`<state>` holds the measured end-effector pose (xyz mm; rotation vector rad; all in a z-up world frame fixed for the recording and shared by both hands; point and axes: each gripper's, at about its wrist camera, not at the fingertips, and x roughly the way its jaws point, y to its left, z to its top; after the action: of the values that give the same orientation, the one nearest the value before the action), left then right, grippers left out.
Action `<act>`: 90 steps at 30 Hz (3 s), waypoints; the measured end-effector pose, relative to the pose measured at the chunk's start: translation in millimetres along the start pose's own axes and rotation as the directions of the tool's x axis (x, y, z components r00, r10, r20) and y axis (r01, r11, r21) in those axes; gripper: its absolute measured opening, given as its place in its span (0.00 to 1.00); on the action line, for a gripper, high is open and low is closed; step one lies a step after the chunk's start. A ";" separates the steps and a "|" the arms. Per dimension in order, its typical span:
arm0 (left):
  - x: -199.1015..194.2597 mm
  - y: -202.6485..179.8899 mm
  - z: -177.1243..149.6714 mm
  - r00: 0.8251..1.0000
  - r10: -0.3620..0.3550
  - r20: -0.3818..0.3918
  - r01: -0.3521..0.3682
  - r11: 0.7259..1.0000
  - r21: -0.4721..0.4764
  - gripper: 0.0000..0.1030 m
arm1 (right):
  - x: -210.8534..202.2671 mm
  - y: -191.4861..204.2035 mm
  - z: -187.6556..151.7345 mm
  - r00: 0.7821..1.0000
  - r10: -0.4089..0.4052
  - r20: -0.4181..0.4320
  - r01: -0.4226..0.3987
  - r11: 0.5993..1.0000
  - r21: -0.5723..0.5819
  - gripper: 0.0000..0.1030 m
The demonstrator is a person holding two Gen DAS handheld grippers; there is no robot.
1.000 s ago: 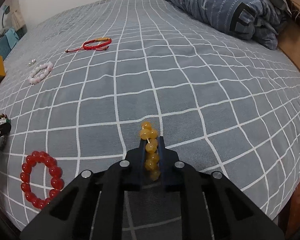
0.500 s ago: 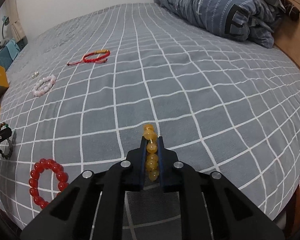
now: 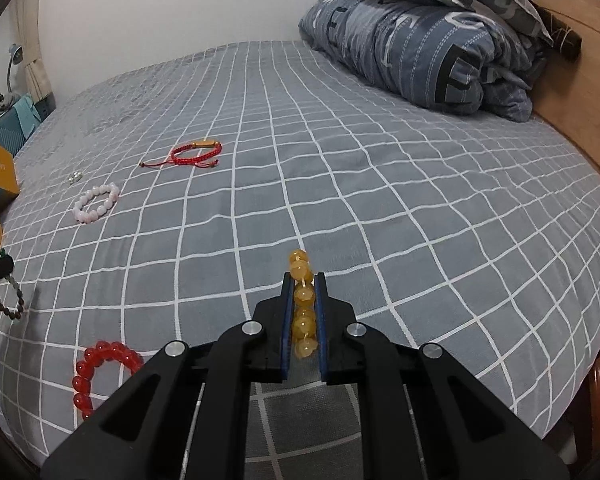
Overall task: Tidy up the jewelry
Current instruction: 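Grasp the brown wooden bead bracelet with left tool while right tool grasps amber bracelet, then carry both held bracelets over the white cardboard box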
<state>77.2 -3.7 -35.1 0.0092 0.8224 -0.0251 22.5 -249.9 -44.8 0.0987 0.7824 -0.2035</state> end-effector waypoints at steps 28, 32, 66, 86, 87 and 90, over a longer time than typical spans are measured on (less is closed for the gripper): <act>-50.2 6.0 23.0 0.996 -0.014 0.089 0.016 1.000 -0.022 0.10 | -20.6 4.4 31.1 0.999 0.054 -0.005 -0.054 0.998 -0.007 0.09; -62.8 17.2 28.7 0.996 -0.006 0.089 0.009 0.999 -0.034 0.10 | -30.2 23.7 43.2 0.998 0.065 0.014 -0.064 0.997 -0.043 0.09; -168.8 241.8 32.6 0.944 0.318 0.085 -0.285 0.919 -0.272 0.10 | -94.8 338.8 88.4 0.926 0.376 0.000 -0.353 0.868 -0.349 0.09; -145.9 329.3 -18.0 0.922 0.377 -0.086 -0.380 0.842 -0.382 0.10 | -117.2 471.8 22.8 0.861 0.483 -0.160 -0.495 0.722 -0.484 0.09; -143.8 331.5 -19.8 0.923 0.373 -0.095 -0.380 0.841 -0.385 0.10 | -114.3 475.3 19.9 0.863 0.474 -0.177 -0.496 0.722 -0.483 0.09; -136.9 338.1 -26.8 0.923 0.362 -0.131 -0.384 0.837 -0.390 0.10 | -108.5 480.4 11.5 0.860 0.460 -0.219 -0.505 0.715 -0.484 0.09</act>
<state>-26.7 337.4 46.5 -0.2275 0.8539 0.5234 60.2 232.8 46.3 -0.2156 0.8450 0.5308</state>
